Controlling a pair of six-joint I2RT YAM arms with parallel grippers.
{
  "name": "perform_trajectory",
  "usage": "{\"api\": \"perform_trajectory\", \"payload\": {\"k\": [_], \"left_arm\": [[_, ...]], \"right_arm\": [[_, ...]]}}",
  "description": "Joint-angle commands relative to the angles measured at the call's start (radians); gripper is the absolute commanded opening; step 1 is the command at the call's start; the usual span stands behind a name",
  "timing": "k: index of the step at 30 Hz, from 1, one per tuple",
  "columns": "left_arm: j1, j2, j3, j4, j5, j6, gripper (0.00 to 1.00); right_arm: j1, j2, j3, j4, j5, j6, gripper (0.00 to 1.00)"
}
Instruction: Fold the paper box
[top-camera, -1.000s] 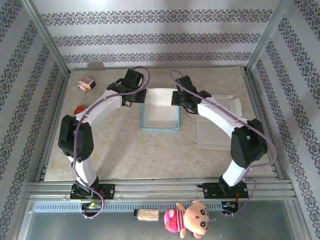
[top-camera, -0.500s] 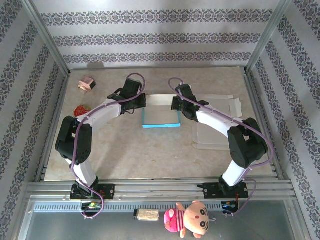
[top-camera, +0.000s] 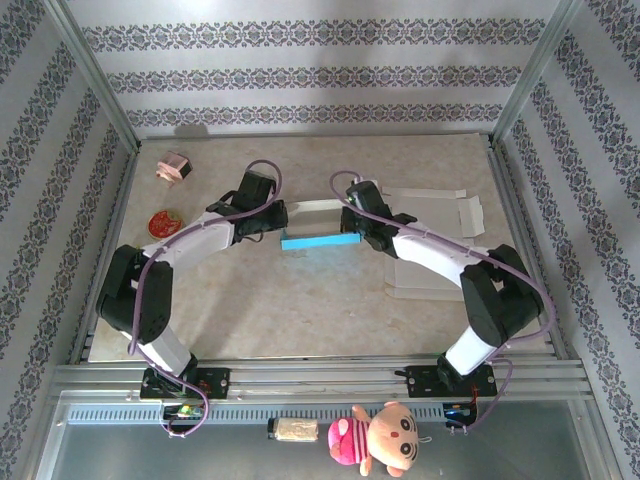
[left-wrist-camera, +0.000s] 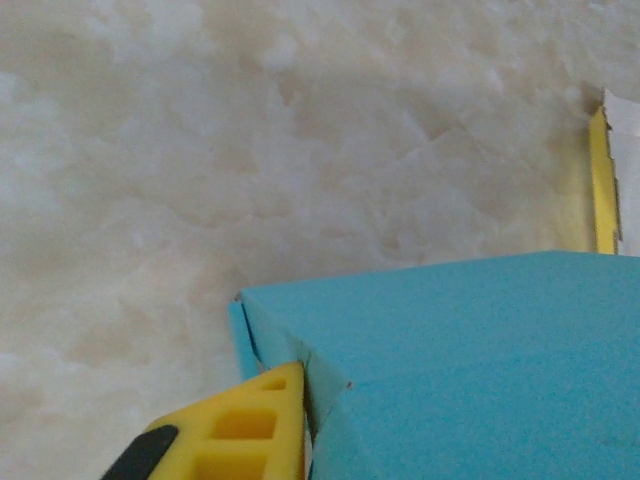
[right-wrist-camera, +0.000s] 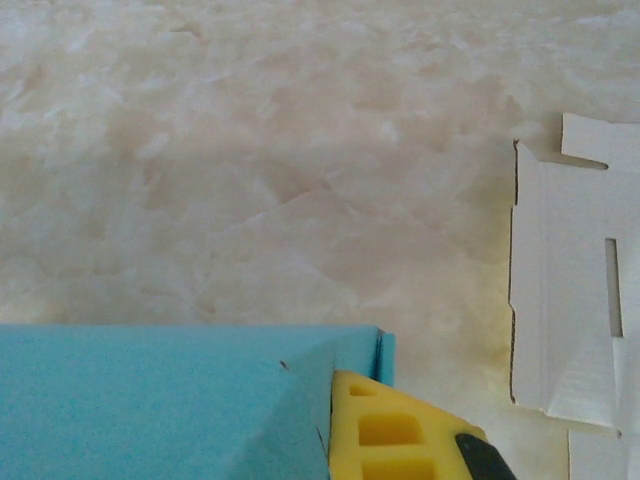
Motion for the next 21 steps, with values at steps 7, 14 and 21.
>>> {"api": "perform_trajectory", "payload": {"k": [7,14,21], "left_arm": [[-0.036,-0.082,-0.089,0.051,0.084,-0.039,0.24],[-0.076,-0.133,-0.164,0.084,0.048,-0.069,0.38],[-0.112,-0.169,-0.200,0.085,0.008,-0.078,0.41]], "right_arm": [[0.031,-0.122,-0.083,0.036,-0.008,-0.006,0.17],[0.048,-0.192,-0.154,0.017,-0.012,0.014,0.31],[0.059,-0.235,-0.204,-0.010,-0.021,0.028,0.40]]}}
